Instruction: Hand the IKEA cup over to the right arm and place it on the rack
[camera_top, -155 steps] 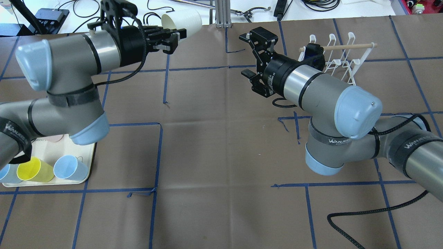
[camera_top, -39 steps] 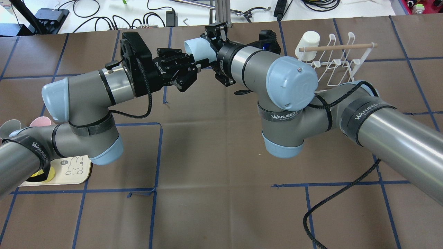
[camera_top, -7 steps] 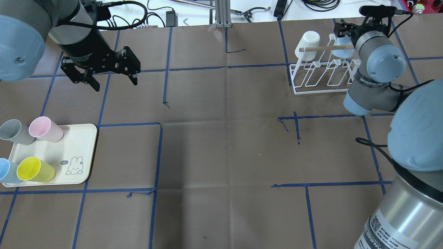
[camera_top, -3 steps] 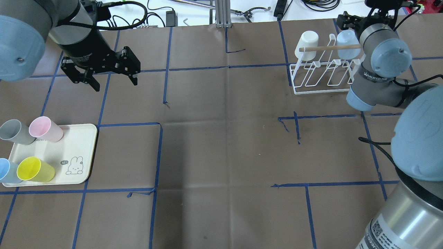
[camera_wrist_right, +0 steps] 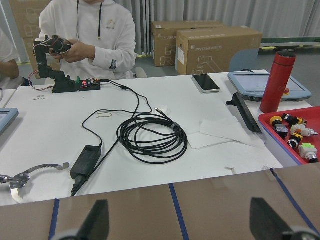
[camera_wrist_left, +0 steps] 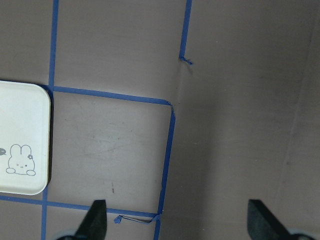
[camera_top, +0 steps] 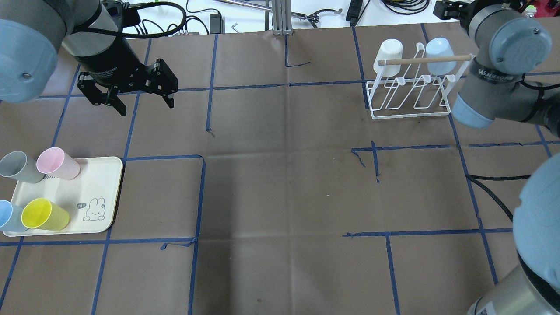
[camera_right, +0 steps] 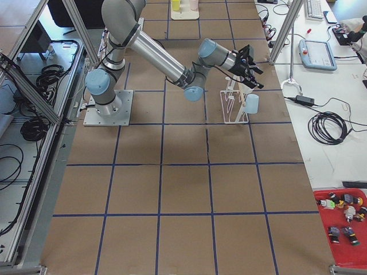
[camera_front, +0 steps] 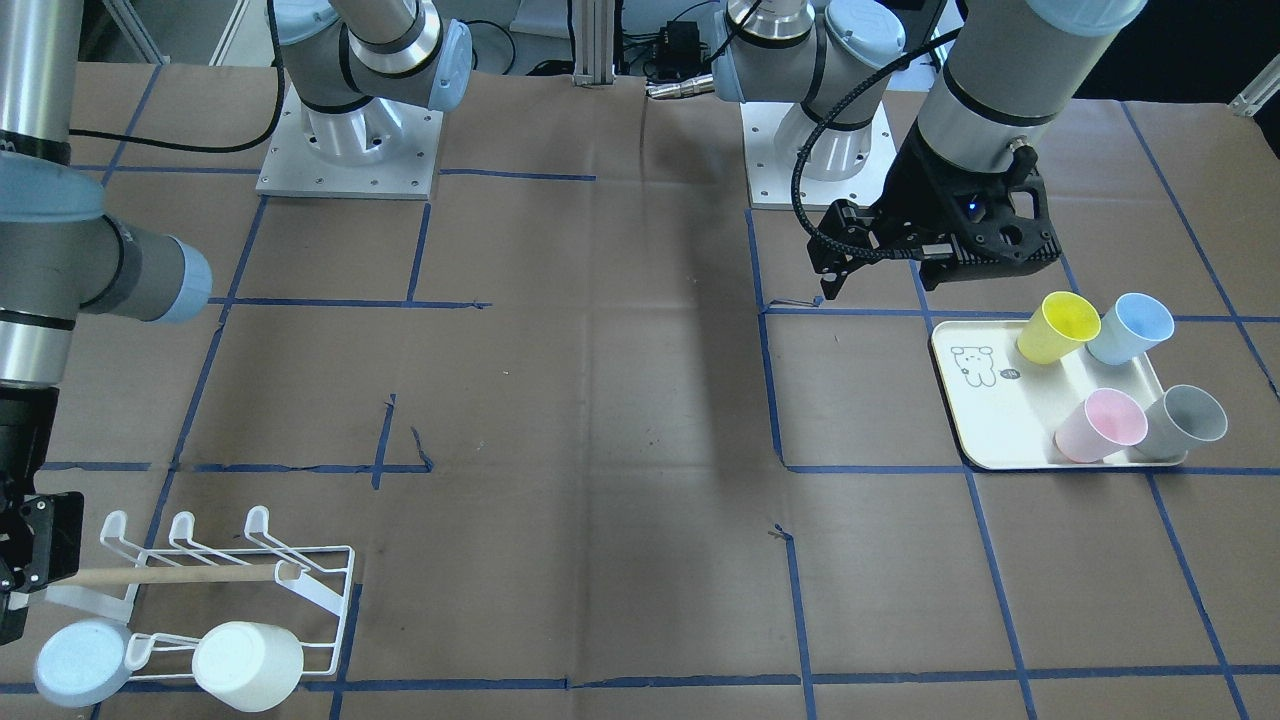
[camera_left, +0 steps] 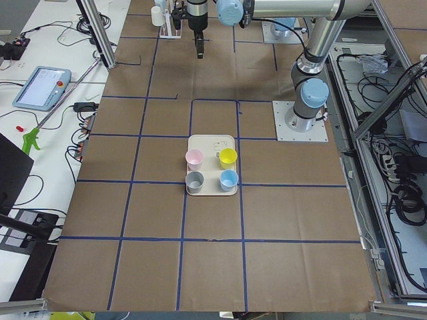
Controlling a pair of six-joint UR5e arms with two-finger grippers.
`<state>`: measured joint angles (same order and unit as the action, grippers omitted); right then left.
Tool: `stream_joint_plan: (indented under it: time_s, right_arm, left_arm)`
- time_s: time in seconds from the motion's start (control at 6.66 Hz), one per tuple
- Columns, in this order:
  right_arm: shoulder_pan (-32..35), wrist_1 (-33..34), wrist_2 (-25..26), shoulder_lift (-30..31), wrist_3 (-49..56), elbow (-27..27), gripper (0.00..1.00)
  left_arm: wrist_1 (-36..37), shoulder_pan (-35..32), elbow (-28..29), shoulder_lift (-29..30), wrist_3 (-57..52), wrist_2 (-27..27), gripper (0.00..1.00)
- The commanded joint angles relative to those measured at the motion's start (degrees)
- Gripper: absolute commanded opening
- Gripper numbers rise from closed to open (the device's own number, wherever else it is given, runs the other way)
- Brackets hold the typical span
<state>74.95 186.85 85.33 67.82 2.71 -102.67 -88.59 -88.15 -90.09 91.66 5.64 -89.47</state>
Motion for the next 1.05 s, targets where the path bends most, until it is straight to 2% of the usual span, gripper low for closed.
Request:
stream_joint_plan:
  time_s: [0.0,0.6,0.9]
  right_arm:
    - [1.50,-21.68,-0.16,8.18,0.01,1.32,1.00]
    - [6.69,-55.97,-0.16,16.54,0.01,5.71,1.00]
    - [11.07,-68.85,-0.16,18.31,-0.08,6.43,1.00]
  left_arm:
    - [0.00,0.00,0.00,0.01,0.07,0.00,0.99]
    - [0.00,0.00,-0.44,-0.08,0.16,0.00,0.99]
    - [0.00,0.00,-0.44,-0.08,0.24,0.00,0.99]
